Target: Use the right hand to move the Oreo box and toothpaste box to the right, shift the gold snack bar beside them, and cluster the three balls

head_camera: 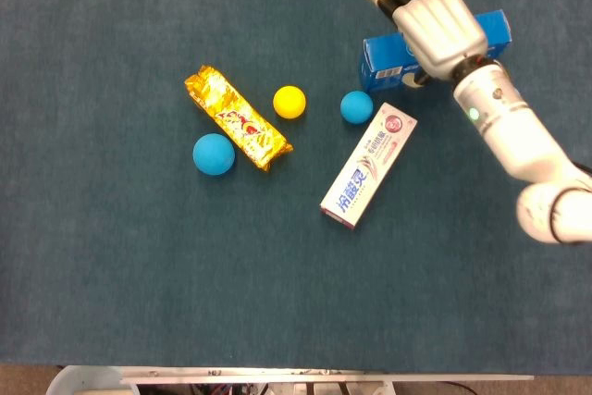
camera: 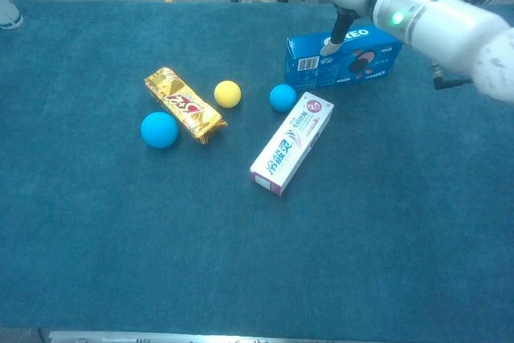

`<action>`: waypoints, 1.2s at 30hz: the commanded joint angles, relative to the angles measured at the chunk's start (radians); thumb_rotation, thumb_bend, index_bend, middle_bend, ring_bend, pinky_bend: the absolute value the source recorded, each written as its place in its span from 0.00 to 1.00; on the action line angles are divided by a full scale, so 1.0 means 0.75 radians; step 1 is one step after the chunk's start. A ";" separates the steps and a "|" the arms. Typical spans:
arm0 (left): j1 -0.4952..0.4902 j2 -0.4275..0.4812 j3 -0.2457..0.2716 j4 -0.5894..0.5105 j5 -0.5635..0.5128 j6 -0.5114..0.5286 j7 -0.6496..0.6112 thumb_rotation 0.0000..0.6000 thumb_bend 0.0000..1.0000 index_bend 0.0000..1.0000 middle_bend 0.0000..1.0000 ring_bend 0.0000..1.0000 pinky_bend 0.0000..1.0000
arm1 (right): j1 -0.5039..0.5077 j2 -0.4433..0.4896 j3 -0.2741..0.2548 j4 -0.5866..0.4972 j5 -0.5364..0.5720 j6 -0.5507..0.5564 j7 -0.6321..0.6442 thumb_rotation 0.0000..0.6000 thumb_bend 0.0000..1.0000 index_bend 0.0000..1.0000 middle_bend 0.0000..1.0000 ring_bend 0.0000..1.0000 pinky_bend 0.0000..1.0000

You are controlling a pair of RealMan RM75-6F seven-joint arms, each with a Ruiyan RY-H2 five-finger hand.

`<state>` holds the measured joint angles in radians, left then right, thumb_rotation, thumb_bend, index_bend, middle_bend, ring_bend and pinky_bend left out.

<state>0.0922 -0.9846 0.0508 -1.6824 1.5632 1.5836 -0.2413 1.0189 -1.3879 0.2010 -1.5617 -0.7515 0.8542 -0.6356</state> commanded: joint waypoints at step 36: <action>0.017 -0.001 0.022 -0.011 0.009 0.004 0.011 1.00 0.21 0.22 0.21 0.09 0.10 | -0.135 -0.009 -0.280 -0.218 -0.651 -0.105 0.039 1.00 0.00 0.13 0.28 0.16 0.26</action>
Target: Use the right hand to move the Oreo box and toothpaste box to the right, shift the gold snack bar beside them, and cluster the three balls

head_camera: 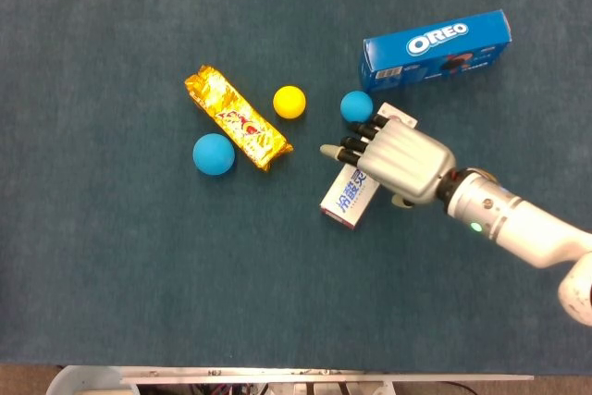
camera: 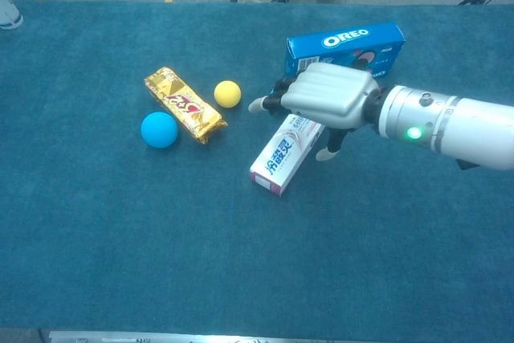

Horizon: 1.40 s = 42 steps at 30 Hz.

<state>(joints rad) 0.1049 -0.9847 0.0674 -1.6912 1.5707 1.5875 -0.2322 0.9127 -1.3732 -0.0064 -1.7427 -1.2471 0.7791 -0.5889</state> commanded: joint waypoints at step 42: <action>0.005 -0.021 -0.004 0.085 0.008 0.010 -0.100 1.00 0.21 0.23 0.23 0.09 0.10 | -0.041 -0.209 -0.022 0.251 0.100 0.101 -0.110 1.00 0.00 0.61 0.50 0.43 0.54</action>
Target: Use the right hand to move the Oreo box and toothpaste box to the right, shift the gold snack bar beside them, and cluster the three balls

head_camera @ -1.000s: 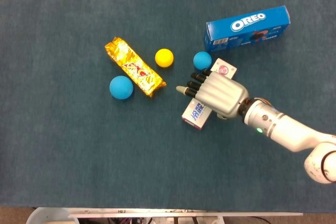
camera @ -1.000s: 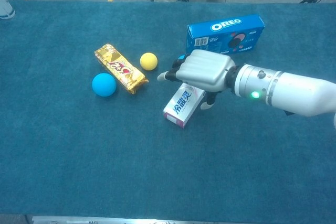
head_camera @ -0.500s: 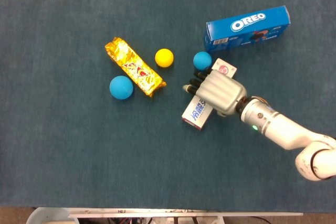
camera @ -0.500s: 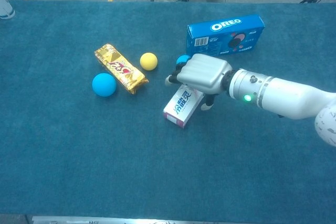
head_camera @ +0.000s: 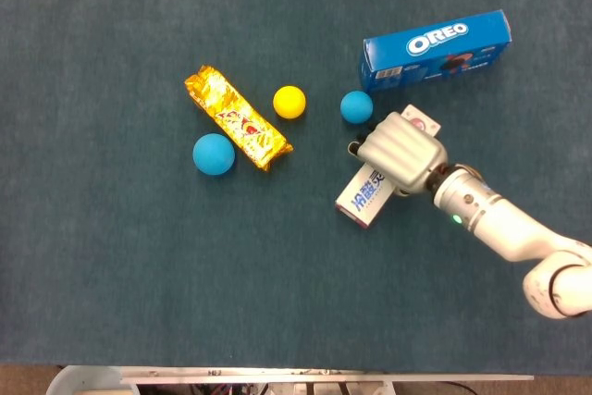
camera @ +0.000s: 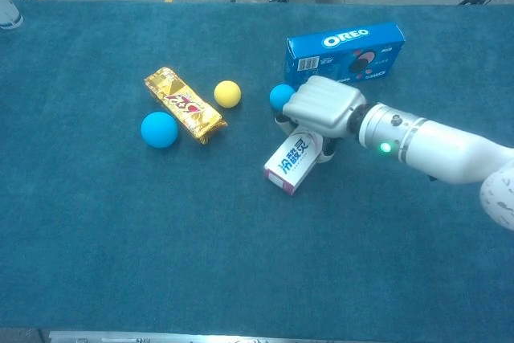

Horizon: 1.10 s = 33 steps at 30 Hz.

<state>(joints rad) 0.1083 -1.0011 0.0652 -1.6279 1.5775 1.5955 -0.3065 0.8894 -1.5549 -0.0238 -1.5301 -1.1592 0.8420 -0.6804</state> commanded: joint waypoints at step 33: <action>-0.025 0.015 0.005 -0.059 0.020 -0.021 0.058 1.00 0.21 0.23 0.23 0.09 0.10 | -0.131 0.283 -0.020 -0.059 -0.050 0.027 0.116 1.00 0.00 0.25 0.33 0.26 0.41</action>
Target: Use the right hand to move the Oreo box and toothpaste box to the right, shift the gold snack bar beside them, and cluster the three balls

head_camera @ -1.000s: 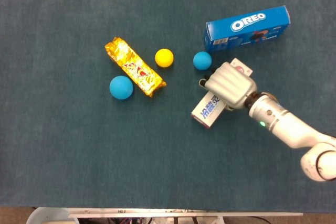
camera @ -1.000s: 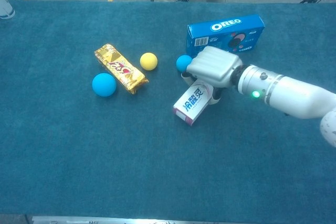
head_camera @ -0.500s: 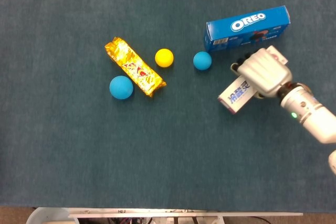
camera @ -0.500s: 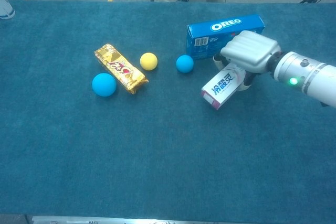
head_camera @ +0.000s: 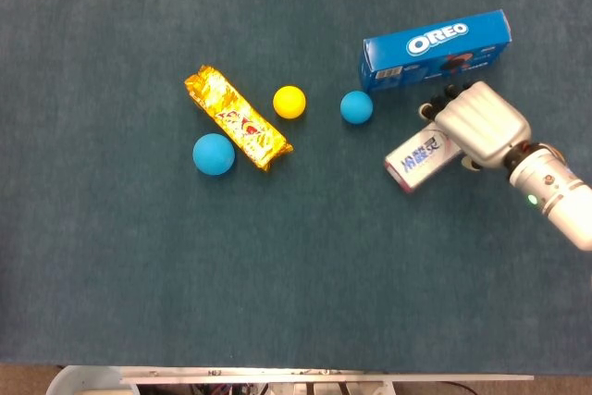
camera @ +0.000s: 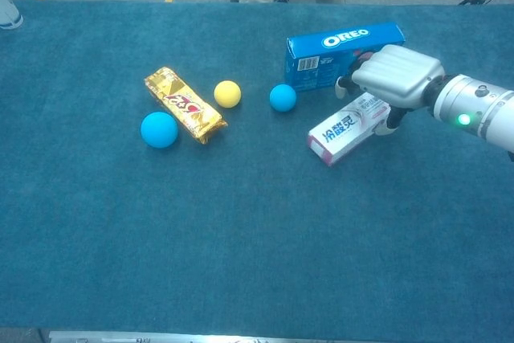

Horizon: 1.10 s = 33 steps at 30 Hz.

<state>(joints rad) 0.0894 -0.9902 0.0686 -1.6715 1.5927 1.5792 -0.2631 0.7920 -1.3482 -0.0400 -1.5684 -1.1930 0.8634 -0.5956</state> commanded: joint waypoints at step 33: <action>0.032 0.003 0.015 0.026 0.016 0.056 -0.030 1.00 0.21 0.23 0.23 0.09 0.10 | 0.231 -0.111 0.179 -0.153 0.349 -0.091 -0.113 1.00 0.00 0.33 0.37 0.28 0.52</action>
<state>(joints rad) 0.1131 -0.9877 0.0796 -1.6526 1.6046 1.6211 -0.2855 0.9456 -1.4080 0.0924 -1.7041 -0.9605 0.7945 -0.6578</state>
